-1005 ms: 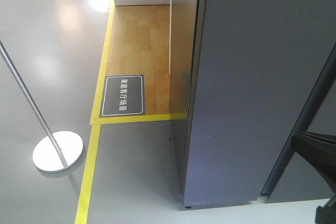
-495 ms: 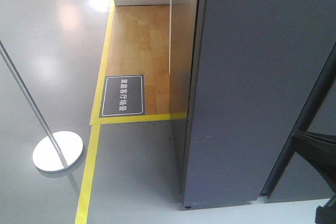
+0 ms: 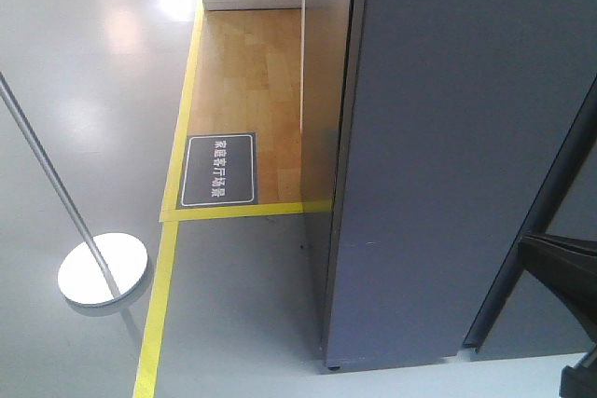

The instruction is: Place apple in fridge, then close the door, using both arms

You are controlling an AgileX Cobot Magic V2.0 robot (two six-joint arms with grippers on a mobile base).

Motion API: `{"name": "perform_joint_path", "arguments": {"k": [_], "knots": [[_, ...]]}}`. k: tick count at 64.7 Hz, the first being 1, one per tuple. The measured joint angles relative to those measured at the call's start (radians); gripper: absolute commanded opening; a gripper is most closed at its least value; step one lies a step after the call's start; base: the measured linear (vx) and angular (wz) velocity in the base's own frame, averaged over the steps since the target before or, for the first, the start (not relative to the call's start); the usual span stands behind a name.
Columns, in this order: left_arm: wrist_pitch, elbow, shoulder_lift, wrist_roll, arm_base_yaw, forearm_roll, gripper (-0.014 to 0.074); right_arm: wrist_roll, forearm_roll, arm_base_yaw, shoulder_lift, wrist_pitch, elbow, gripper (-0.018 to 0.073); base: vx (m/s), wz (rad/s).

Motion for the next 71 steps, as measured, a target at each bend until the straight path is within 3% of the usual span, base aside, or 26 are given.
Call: {"name": "perform_joint_path", "arguments": {"k": [31,43,58,71], "knots": [[0.0,0.0,0.0,0.0,0.0,0.0,-0.0006,0.002,-0.001,0.002,-0.03,-0.039,0.0,-0.0006,0.0,0.0],[0.0,0.0,0.0,0.0,0.0,0.0,-0.0006,0.018,-0.076,0.056,-0.114,-0.053,0.009,-0.0006,0.0,0.0],[0.0,0.0,0.0,0.0,0.0,0.0,-0.0006,0.305,-0.185,0.081,-0.252,-0.216,0.194,-0.0003,0.0,0.0],[0.0,0.0,0.0,0.0,0.0,0.0,-0.0006,0.596,-0.385,0.081,-0.413,-0.272,0.327,-0.0003,0.0,0.0]]}}
